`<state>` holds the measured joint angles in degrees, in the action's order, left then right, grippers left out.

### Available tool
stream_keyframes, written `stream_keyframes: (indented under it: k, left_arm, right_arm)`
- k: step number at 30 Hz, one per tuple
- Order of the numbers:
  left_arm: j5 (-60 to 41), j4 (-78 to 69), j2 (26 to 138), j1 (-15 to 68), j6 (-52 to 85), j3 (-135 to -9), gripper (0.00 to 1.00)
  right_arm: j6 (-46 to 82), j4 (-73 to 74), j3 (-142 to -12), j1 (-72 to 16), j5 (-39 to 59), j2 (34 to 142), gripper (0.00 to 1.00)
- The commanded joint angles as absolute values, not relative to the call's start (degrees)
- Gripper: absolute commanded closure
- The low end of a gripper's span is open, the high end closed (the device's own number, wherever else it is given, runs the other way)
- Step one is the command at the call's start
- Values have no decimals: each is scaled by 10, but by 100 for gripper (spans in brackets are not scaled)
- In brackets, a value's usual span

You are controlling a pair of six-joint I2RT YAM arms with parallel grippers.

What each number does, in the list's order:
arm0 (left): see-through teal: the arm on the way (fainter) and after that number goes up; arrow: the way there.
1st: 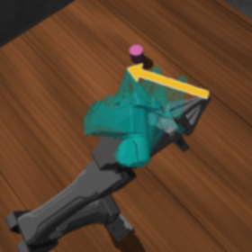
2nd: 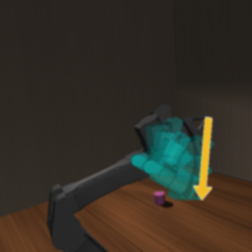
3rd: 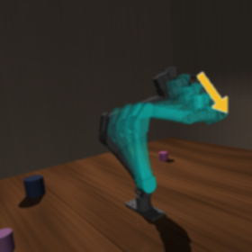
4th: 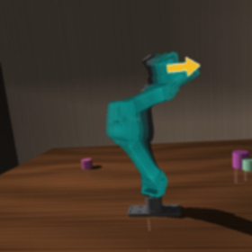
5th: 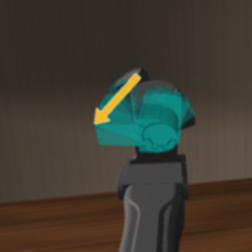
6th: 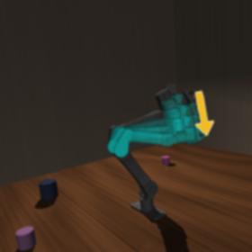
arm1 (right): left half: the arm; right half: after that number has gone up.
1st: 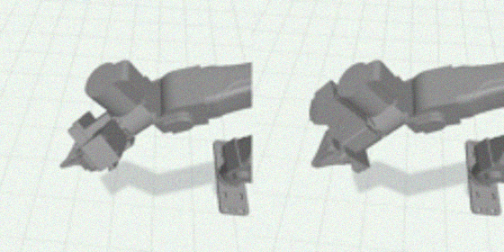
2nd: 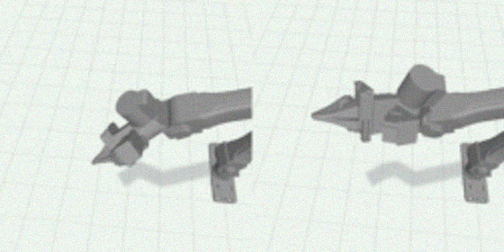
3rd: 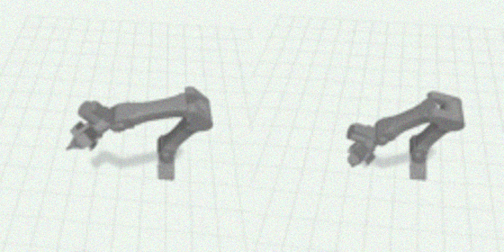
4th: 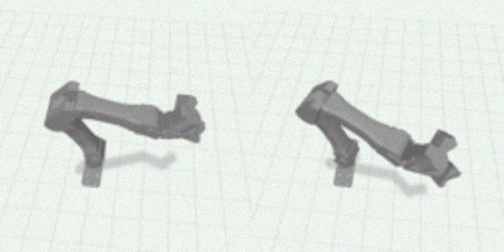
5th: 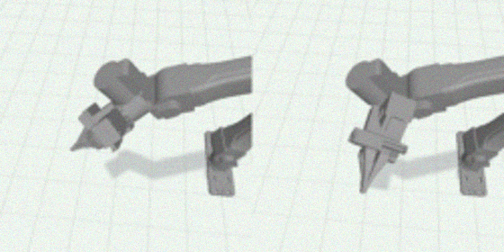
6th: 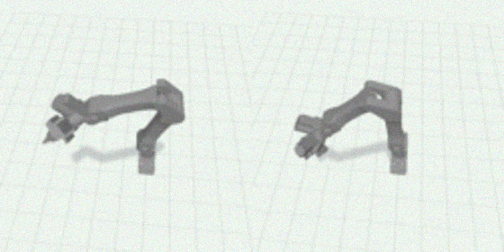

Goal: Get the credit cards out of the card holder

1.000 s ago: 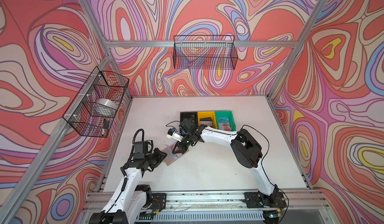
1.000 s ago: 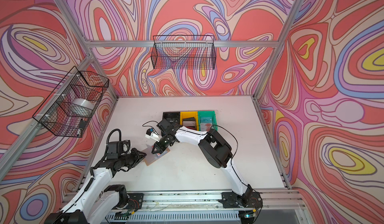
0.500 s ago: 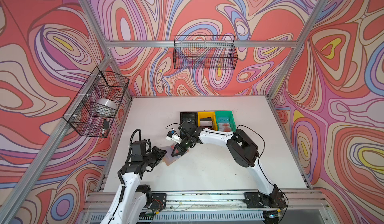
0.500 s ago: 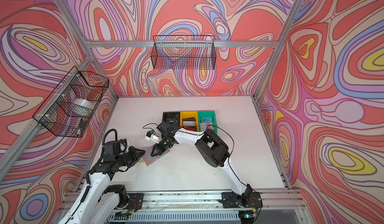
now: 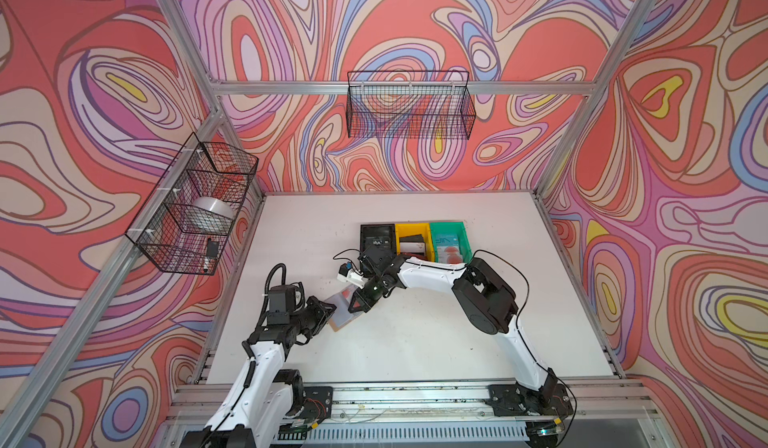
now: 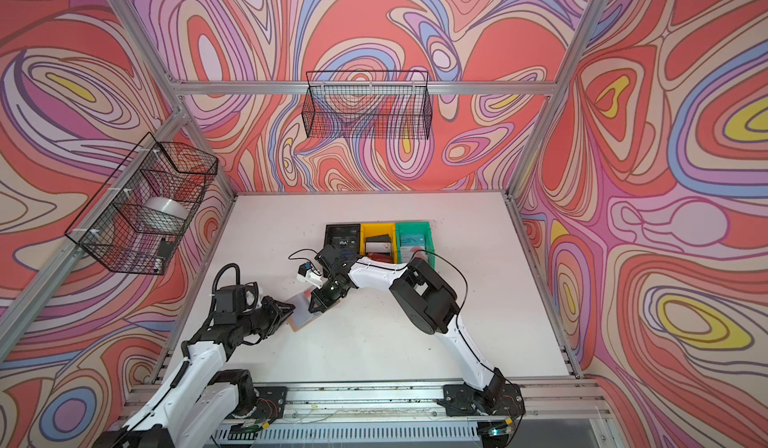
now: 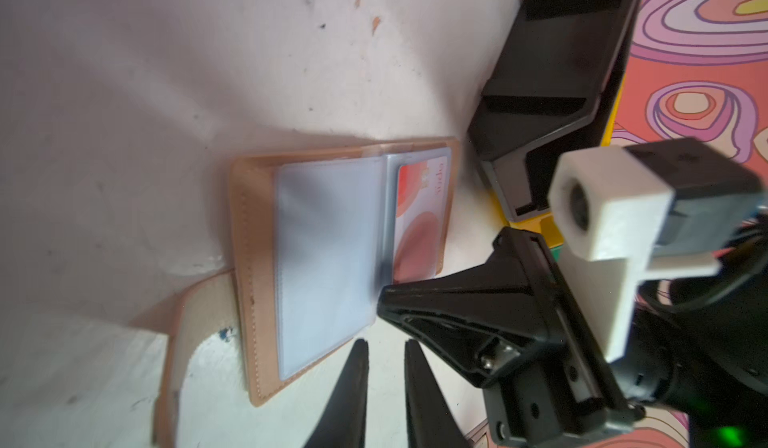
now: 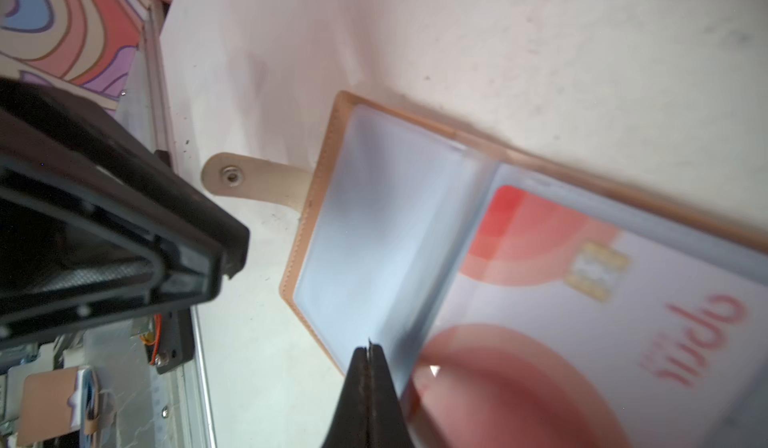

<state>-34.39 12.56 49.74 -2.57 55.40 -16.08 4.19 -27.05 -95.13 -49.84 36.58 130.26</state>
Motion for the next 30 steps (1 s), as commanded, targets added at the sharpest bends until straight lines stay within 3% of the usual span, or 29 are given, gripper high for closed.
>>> stream_keyframes:
  k: [1, 9, 30]
  left_arm:
    - [-360, 36, 530, -23, 573, -148, 79]
    - [-368, -24, 603, -22, 573, -154, 78]
    - [-373, -104, 706, -3, 577, -169, 78]
  right_arm:
    - [32, -303, -955, -473, 278, 1265, 100]
    - [6, -352, -973, -453, 226, 1272, 99]
    - [16, -330, -975, -453, 285, 1269, 99]
